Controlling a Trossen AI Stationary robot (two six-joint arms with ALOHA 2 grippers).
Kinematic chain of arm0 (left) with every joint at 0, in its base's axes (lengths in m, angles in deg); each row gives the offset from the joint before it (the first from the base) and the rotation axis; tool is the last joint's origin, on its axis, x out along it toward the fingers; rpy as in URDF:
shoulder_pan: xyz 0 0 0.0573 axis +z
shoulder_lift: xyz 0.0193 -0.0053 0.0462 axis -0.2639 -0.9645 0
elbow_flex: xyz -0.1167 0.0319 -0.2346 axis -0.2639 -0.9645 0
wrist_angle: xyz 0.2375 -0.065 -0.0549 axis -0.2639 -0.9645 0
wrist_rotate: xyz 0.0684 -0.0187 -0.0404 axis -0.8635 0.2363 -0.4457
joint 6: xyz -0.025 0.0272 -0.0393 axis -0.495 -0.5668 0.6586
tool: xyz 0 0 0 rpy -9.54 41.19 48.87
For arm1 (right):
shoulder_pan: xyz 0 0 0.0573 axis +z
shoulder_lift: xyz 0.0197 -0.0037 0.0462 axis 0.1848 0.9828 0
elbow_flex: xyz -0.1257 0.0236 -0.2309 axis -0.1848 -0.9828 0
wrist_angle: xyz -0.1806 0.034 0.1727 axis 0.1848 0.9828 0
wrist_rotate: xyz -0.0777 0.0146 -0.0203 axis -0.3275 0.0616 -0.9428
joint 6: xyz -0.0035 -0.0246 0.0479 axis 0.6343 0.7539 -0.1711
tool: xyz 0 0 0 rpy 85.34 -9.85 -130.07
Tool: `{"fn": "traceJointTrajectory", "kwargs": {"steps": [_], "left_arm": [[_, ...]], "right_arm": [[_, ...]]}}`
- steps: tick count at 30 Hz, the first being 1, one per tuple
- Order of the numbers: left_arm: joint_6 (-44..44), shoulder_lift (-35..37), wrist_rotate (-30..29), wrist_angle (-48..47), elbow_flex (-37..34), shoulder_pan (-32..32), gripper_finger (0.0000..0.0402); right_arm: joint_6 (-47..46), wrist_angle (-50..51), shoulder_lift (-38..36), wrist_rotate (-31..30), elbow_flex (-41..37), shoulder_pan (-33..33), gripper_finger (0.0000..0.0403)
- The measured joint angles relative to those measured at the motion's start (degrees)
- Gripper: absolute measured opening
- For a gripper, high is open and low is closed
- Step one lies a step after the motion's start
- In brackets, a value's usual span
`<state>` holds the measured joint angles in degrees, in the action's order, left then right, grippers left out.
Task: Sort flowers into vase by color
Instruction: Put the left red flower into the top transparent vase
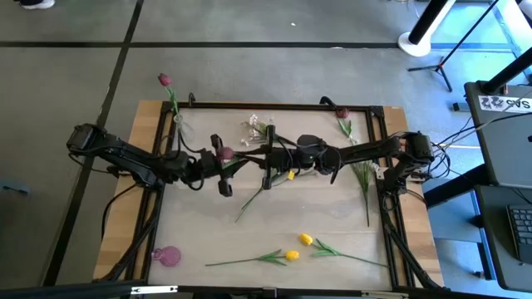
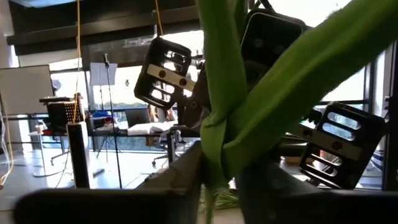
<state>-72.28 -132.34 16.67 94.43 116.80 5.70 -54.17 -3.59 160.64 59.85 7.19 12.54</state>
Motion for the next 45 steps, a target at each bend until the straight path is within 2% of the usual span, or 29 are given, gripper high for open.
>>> {"fn": "traceJointTrajectory", "kwargs": {"steps": [3,6,8,14,17,20,24,31,40,45], "left_arm": [[-0.1,0.0,-2.3,0.0,0.0,-0.4,0.0019],[-0.5,0.0,-5.7,0.0,0.0,-1.0,0.0012],[-1.1,1.0,-7.3,-1.7,0.1,-1.2,0.0013],[-2.5,8.6,-15.2,-19.4,4.8,-0.7,0.0010],[-3.6,14.0,-22.5,-28.0,6.4,1.0,0.0009],[-3.8,19.6,-31.5,-33.6,6.7,3.8,0.0008],[-8.1,25.0,-43.4,-35.7,6.7,7.7,0.0008],[-15.5,30.1,-53.9,-35.6,6.7,14.2,0.0009],[-15.2,32.0,-51.5,-35.7,6.7,24.2,0.0010],[-11.3,31.8,-50.9,-35.8,5.8,26.6,0.0011]], "right_arm": [[0.0,0.7,0.0,-1.8,0.0,0.0,0.0009],[0.0,1.4,-0.1,-3.2,0.0,0.0,0.0039],[-0.9,2.8,-0.6,-3.7,0.0,0.0,0.0073],[-1.5,11.8,-7.0,-5.3,0.0,0.4,0.0192],[-1.0,17.3,-11.0,-5.3,0.0,1.3,0.0237],[-0.9,22.5,-14.0,-5.2,0.0,3.6,0.0263],[-0.8,27.2,-16.4,-6.0,0.0,8.0,0.0269],[-0.9,30.5,-16.6,-7.4,0.0,15.4,0.0254],[-0.8,33.2,-16.4,-13.3,0.0,18.5,0.0241],[-1.1,34.3,-16.4,-15.5,0.0,18.3,0.0241]]}}
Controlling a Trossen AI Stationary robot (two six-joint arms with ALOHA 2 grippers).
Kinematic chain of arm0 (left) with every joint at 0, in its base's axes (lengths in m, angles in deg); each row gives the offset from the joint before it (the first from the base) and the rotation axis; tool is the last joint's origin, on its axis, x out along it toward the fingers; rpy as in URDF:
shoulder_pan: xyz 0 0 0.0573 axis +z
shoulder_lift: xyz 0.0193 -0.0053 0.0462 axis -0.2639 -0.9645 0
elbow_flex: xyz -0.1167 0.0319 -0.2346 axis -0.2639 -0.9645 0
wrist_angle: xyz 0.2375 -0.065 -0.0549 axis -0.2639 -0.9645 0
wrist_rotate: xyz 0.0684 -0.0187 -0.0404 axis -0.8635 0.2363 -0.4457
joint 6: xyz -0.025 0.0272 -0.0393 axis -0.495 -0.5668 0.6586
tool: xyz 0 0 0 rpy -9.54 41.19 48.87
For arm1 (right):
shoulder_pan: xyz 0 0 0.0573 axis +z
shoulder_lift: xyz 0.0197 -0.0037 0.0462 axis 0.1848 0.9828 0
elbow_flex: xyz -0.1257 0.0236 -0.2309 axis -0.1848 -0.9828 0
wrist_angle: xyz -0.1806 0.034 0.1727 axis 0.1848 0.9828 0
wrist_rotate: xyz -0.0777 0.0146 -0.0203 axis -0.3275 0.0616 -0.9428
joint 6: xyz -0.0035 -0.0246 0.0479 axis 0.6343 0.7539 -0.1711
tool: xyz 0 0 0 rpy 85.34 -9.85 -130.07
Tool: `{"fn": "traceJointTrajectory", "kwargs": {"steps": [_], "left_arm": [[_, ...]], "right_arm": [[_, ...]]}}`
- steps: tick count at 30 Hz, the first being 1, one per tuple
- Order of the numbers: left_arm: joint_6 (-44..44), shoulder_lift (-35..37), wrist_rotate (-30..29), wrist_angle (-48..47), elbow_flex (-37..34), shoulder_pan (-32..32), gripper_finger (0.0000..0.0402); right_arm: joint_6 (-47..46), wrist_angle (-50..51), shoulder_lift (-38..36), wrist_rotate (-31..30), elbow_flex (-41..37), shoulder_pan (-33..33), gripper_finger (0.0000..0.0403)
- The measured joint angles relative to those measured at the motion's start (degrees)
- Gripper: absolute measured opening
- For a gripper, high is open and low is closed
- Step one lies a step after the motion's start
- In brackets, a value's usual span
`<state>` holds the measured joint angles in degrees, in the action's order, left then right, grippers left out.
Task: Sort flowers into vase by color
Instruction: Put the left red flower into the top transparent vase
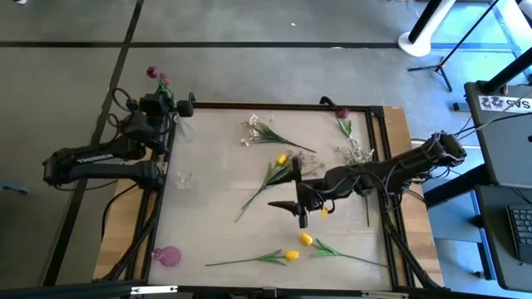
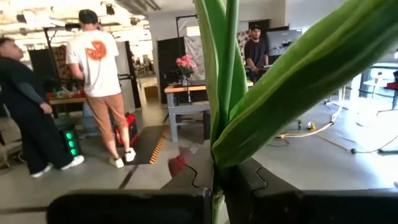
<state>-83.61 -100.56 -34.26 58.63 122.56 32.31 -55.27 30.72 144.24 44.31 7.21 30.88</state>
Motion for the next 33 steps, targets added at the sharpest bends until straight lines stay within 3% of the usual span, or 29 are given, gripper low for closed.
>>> {"fn": "traceJointTrajectory", "kwargs": {"steps": [6,17,24,33], "left_arm": [[3.7,0.0,0.1,0.1,-0.7,0.5,0.0011],[0.7,0.0,-4.9,1.9,-0.7,0.5,0.0011],[1.1,0.0,-5.1,3.7,-0.7,0.6,0.0011],[-2.7,0.0,-8.9,3.1,5.1,-1.0,0.0011]], "right_arm": [[0.0,0.1,0.0,-1.0,0.0,0.0,0.0241],[-0.1,-0.2,0.0,-1.2,0.0,0.0,0.0241],[-0.1,-0.3,0.0,-1.3,0.0,0.0,0.0241],[-0.1,-0.4,0.0,-1.3,0.0,0.0,0.0241]]}}
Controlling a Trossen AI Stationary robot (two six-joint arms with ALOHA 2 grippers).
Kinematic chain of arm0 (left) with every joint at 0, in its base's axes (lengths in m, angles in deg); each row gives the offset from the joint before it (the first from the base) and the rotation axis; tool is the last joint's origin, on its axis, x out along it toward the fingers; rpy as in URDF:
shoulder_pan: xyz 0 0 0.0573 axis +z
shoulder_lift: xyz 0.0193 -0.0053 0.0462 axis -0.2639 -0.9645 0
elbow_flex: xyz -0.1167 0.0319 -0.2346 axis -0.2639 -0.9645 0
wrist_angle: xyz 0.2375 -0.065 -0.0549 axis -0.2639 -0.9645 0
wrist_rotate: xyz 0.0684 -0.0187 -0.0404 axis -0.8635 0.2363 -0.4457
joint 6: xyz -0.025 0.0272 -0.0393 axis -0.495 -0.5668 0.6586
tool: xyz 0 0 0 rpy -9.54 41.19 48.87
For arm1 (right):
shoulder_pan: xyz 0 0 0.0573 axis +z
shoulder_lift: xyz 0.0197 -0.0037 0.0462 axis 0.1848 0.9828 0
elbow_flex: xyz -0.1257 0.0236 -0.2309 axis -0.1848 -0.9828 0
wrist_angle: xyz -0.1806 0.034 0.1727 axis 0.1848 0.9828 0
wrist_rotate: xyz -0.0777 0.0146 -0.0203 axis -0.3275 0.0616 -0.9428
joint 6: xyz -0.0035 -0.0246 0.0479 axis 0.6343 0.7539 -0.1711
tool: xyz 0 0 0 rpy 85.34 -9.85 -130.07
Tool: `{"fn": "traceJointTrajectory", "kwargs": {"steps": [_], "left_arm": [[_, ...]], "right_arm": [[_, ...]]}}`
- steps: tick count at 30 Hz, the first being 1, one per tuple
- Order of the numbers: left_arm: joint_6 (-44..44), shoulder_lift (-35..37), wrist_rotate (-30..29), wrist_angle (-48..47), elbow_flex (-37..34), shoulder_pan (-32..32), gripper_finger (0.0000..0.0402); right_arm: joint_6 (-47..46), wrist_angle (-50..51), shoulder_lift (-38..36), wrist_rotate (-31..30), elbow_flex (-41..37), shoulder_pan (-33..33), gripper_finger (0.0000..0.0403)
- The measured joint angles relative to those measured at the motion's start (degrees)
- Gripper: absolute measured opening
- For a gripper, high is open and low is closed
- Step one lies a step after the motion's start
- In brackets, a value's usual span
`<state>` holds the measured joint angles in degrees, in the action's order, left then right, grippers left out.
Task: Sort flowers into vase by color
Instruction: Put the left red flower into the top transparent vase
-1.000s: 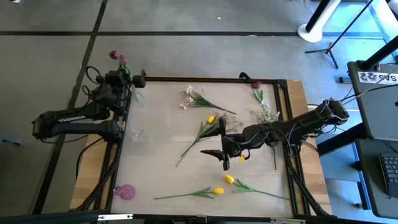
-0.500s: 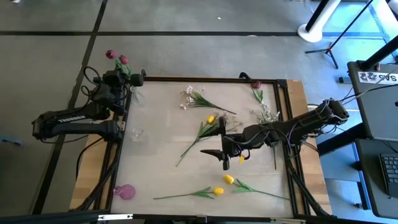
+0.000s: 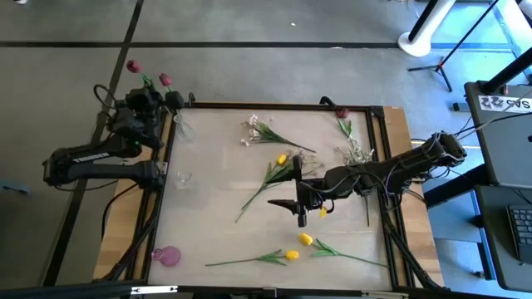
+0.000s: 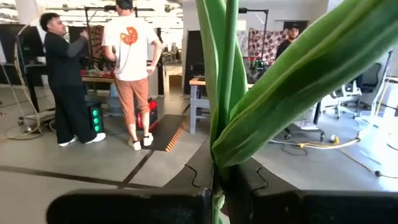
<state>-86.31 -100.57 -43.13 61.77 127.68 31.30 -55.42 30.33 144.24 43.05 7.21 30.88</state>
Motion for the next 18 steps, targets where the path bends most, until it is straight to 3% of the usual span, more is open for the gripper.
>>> {"fn": "traceJointTrajectory", "kwargs": {"steps": [6,11,16,18], "left_arm": [[1.9,0.0,2.0,-0.1,0.8,-5.5,0.0011],[10.3,0.0,15.2,-3.7,0.8,-12.1,0.0011],[20.6,-0.5,33.1,-12.3,0.8,-12.3,0.0011],[21.3,-1.1,32.8,-14.8,0.8,-10.0,0.0011]], "right_arm": [[0.0,0.0,0.0,0.0,0.0,0.0,0.0241],[0.3,0.0,0.0,0.0,0.0,0.0,0.0241],[0.4,-0.3,0.0,0.0,0.0,0.0,0.0241],[0.5,-0.4,0.0,0.0,0.0,0.0,0.0241]]}}
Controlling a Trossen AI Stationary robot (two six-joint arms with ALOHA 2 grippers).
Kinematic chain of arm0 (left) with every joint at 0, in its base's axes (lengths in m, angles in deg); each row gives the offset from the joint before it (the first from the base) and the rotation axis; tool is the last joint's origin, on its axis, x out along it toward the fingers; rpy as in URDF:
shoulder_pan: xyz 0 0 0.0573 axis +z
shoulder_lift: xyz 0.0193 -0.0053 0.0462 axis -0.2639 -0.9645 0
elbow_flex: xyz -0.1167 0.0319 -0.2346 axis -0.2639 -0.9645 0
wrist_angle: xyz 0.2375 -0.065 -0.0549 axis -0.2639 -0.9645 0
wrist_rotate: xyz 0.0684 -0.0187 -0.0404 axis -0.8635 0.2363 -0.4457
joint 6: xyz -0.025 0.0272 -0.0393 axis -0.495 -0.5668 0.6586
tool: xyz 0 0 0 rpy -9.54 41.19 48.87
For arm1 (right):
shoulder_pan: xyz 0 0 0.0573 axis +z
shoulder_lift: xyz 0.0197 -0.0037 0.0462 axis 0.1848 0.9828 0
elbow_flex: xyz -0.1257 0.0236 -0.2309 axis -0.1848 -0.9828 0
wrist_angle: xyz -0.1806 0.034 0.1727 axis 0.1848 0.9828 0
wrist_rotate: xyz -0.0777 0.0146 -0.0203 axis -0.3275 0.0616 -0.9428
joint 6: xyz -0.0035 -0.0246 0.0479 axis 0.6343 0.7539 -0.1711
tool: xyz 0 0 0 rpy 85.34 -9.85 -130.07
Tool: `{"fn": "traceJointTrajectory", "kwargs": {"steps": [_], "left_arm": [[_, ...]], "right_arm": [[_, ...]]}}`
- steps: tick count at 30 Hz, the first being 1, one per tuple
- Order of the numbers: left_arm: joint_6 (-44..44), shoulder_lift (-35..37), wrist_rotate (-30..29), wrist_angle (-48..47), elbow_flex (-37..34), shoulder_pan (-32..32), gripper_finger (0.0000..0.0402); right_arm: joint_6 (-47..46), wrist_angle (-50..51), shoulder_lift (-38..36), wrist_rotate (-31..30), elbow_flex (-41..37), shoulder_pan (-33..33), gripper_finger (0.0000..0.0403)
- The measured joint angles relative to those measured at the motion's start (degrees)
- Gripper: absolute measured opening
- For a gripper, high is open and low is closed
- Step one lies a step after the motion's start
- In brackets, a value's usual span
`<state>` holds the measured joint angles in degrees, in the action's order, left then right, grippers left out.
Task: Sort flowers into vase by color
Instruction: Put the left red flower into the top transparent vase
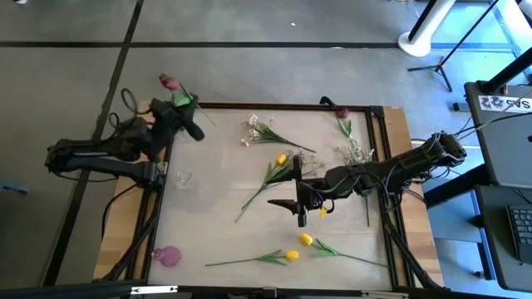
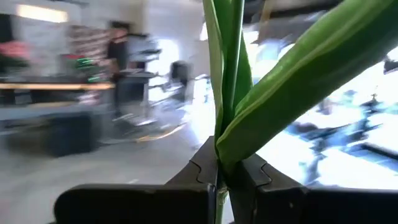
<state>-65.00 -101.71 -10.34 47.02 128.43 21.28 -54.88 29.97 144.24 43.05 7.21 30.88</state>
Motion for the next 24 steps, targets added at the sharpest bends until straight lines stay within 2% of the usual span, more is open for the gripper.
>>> {"fn": "traceJointTrajectory", "kwargs": {"steps": [4,9,12,18,24], "left_arm": [[0.9,-1.3,-6.8,-8.6,2.7,8.1,0.0011],[10.4,-2.5,-2.1,-24.6,10.7,18.4,0.0011],[13.4,-2.7,-1.7,-30.6,12.7,23.6,0.0011],[15.4,-2.8,0.2,-34.9,12.4,29.7,0.0011],[15.3,-3.0,1.3,-35.4,12.4,31.7,0.0011]], "right_arm": [[0.1,-0.2,0.0,0.0,0.0,0.0,0.0241],[0.4,-0.2,0.0,0.0,0.0,-0.1,0.0241],[0.6,0.4,0.0,0.0,0.0,-0.1,0.0241],[0.1,1.9,0.0,0.0,0.0,-0.1,0.0241],[0.0,1.8,0.0,0.0,0.0,-0.1,0.0241]]}}
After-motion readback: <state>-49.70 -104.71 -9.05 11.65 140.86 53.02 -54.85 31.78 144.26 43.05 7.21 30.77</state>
